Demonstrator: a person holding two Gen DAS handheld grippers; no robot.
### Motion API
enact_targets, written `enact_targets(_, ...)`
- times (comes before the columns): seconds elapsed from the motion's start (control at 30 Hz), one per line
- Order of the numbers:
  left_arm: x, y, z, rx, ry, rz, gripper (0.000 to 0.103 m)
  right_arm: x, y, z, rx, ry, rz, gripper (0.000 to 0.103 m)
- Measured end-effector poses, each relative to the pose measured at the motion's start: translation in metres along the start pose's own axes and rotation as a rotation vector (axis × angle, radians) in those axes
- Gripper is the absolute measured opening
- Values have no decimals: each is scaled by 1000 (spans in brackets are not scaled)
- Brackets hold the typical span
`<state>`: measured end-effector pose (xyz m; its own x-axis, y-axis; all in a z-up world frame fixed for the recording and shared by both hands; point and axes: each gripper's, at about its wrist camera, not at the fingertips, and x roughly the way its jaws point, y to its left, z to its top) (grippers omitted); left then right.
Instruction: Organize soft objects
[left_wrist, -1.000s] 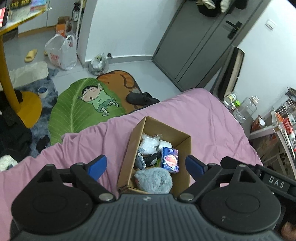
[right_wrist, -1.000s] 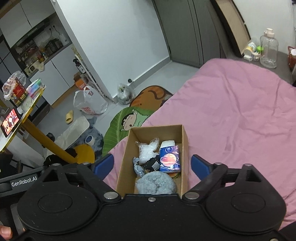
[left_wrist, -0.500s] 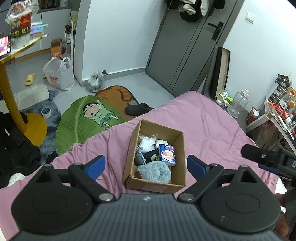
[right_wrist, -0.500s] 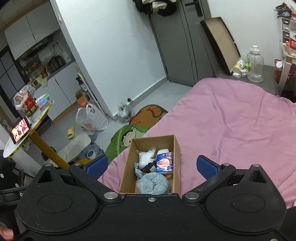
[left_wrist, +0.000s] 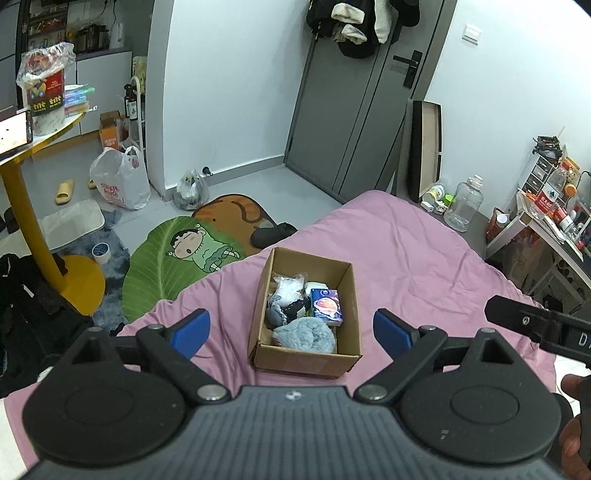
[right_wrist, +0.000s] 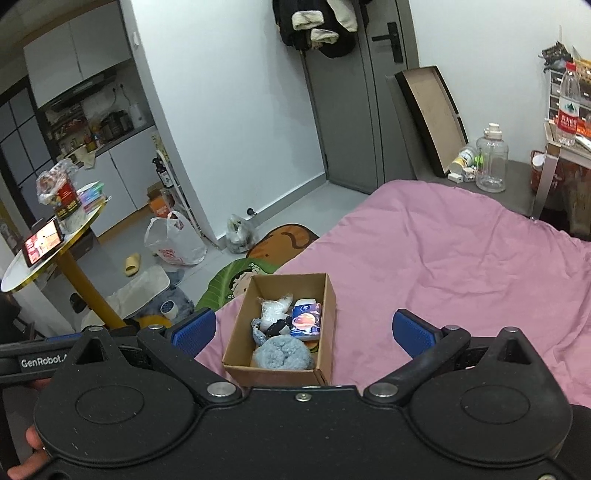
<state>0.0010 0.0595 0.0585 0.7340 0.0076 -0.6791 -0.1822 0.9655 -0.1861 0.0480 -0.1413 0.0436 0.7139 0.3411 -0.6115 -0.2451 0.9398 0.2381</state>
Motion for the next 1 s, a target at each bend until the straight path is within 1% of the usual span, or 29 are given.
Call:
enact_targets(0.13,-9,-5,-5,6,-13,-1,94,-12,1,-3,-32,-12,12,103)
enact_targets(0.53,-25,-12,-21,33,-21,-4,94,-40,-3,-15,-51,-35,-2,103)
enact_targets(1.0,-34,-11,-31,57,-22,8,94,-48,-7,-29,-57,-14,4,103)
